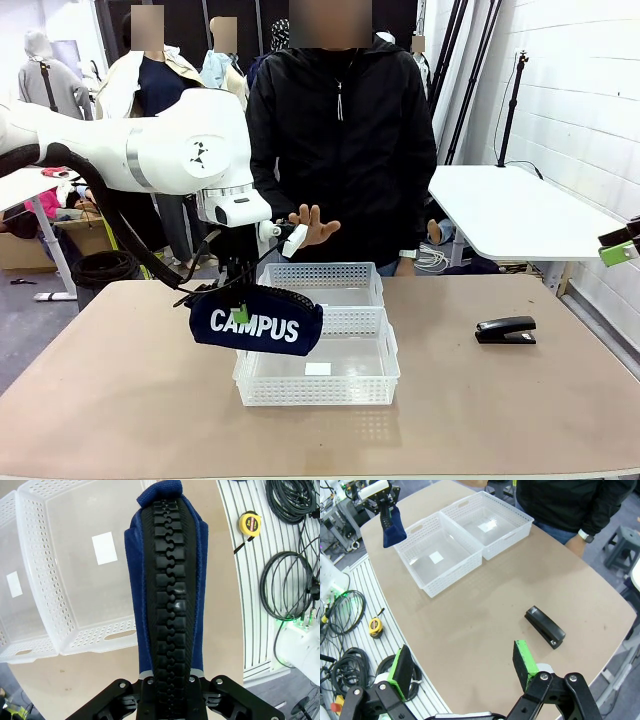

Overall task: Distribute items into two baskets.
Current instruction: Place the picked Pencil pouch into the Organizing basket as instructed by the person.

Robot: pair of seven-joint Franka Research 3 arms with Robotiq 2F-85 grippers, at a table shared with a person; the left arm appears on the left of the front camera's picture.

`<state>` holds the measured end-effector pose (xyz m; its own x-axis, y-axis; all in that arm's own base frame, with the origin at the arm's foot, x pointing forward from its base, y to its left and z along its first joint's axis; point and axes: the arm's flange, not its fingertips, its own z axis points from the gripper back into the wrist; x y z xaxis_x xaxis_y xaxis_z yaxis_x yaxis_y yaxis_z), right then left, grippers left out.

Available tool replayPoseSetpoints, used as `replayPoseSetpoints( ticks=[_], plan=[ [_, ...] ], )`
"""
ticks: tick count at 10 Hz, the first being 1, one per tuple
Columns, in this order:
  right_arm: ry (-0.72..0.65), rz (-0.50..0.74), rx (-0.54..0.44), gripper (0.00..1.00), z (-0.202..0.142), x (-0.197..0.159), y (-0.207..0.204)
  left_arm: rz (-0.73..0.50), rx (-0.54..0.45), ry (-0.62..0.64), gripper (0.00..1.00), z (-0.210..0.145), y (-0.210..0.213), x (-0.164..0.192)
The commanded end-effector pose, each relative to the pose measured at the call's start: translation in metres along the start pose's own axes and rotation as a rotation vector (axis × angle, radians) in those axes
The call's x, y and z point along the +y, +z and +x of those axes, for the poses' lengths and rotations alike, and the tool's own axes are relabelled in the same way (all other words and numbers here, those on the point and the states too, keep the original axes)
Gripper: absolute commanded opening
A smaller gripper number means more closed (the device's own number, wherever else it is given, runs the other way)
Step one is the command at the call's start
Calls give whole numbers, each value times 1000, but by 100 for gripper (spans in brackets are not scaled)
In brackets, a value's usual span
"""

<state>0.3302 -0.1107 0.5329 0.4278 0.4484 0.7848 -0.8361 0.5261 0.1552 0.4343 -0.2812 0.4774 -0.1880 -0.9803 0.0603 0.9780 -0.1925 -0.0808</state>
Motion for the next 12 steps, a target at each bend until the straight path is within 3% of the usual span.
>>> replayPoseSetpoints(
  ticks=[1,12],
  plan=[
    [8,9,-22,100,1,-1,-1,8,-3,2,0,0,2,0],
    [8,9,-22,100,1,-1,-1,8,-3,2,0,0,2,0]
  ],
)
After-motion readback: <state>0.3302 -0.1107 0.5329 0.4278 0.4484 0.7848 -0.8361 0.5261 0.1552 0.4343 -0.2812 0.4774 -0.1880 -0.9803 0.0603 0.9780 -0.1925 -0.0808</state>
